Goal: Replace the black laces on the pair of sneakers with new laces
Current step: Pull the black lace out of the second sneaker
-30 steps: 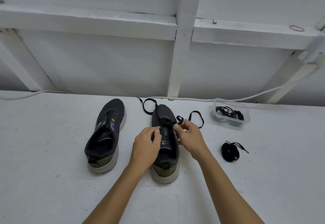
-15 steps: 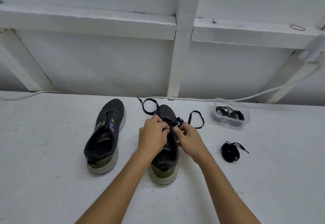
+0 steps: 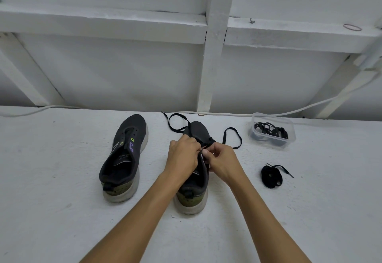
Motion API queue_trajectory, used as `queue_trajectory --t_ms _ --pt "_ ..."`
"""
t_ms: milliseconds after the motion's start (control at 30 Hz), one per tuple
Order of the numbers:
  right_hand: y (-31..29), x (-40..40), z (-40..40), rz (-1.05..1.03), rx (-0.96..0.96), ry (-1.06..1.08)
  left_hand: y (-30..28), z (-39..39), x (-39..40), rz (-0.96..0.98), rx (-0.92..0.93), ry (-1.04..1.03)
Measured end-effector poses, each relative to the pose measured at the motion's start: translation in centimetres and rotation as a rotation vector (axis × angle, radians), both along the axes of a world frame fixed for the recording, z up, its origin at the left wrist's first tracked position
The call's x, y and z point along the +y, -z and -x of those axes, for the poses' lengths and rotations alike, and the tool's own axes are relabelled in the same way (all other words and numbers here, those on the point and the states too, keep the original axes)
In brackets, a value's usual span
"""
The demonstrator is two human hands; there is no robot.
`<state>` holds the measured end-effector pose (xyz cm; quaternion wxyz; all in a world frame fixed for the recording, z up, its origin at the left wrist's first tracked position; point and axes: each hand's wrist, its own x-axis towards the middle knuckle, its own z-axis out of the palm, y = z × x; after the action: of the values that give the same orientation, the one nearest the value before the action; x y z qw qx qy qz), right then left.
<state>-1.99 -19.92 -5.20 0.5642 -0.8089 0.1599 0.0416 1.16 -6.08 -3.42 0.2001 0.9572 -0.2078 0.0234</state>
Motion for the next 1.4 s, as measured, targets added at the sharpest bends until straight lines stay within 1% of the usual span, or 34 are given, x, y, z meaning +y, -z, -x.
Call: queue_trajectory --t_ms 100,300,400,533,700,767,933,1000,1133,1233,1333,1400 --pt "0.0 0.0 0.0 0.010 -0.009 0.014 0.2 -0.2 0.1 0.012 0.017 0.012" --pt "0.3 0.1 -0.1 0.046 -0.004 0.016 0.7 -0.1 0.0 0.155 0.085 -0.020" --pt "0.4 0.3 0.0 0.089 -0.020 0.010 0.8 -0.1 0.3 0.178 0.102 -0.013" --pt "0.5 0.3 0.2 0.076 -0.033 0.008 0.9 -0.3 0.6 0.206 0.104 -0.018" --pt "0.3 0.1 -0.4 0.299 -0.034 -0.104 1.1 -0.1 0.4 0.261 0.069 -0.048" --pt "0.4 0.3 -0.4 0.330 -0.039 -0.100 1.1 -0.3 0.4 0.238 0.076 -0.042" --pt "0.7 0.6 0.5 0.223 -0.097 0.003 1.0 -0.3 -0.1 0.184 0.103 -0.058" --pt "0.7 0.6 0.6 0.212 -0.115 0.002 1.0 -0.3 -0.1 0.149 0.107 -0.070" --pt "0.6 0.8 0.5 0.172 -0.122 -0.002 1.1 -0.1 0.1 0.226 0.143 -0.100" --pt "0.5 0.7 0.5 0.190 -0.116 -0.015 1.4 -0.3 0.3 0.265 0.146 -0.101" --pt "0.4 0.4 0.2 0.192 -0.078 -0.049 1.2 -0.5 0.4 0.263 0.164 -0.086" --pt "0.1 0.1 0.2 0.112 -0.057 -0.021 1.2 -0.5 0.5 0.271 0.168 -0.071"
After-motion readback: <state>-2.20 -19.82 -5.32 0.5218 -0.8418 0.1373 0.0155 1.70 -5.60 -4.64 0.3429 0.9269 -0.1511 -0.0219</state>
